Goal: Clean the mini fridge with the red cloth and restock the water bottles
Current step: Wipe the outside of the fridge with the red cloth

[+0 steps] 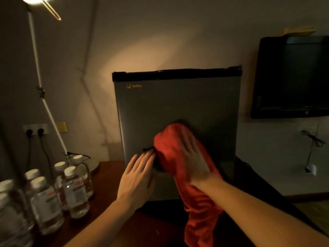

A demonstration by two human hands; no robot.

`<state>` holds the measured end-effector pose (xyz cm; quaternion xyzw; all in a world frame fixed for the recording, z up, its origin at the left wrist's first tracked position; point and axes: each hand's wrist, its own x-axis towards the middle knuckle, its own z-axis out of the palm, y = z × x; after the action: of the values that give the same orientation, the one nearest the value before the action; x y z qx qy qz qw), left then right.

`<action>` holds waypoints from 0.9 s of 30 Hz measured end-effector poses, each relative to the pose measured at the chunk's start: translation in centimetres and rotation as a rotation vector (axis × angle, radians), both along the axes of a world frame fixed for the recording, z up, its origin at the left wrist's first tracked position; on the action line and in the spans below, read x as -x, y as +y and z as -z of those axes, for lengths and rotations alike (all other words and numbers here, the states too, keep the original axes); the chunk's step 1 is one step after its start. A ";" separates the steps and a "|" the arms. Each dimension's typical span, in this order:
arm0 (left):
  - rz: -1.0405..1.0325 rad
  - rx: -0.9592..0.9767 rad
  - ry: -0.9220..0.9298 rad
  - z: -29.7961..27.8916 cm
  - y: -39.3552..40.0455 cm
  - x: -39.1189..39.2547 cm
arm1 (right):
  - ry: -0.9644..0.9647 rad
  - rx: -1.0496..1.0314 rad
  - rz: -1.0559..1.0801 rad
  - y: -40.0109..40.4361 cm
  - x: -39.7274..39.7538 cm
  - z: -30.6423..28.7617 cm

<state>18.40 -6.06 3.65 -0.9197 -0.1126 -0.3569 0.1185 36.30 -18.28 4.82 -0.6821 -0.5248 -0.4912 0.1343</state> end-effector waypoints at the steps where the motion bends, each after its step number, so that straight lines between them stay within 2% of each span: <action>1: -0.009 0.022 -0.004 0.1 0.7 0.7 | -0.050 0.099 0.003 1.2 0.6 0.8; 3: -0.048 0.084 -0.070 1.1 2.1 2.7 | -0.082 0.298 0.004 3.8 2.7 3.0; 6: -0.057 0.104 -0.142 2.9 3.4 5.0 | -0.074 0.425 -0.081 6.7 5.4 6.7; 8: -0.071 0.064 -0.113 4.4 4.2 5.8 | -0.142 0.496 -0.062 7.5 6.0 8.4; 10: -0.074 0.038 -0.062 5.5 4.4 5.7 | -0.128 0.534 -0.050 7.4 6.5 9.3; 14: -0.021 0.011 0.038 6.8 3.3 3.5 | -0.061 0.456 -0.077 5.1 4.7 10.0; 21: 0.138 -0.011 0.140 6.8 -2.8 -2.4 | -0.058 0.353 0.130 -3.9 -1.7 10.3; 27: 0.183 -0.008 0.236 6.3 -8.0 -8.2 | 0.010 0.313 0.226 -11.5 -5.7 9.0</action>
<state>26.65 -14.01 -2.62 -0.9612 -0.0120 -0.2561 0.1015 41.98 -29.75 -4.21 -0.7515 -0.5144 -0.4121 -0.0268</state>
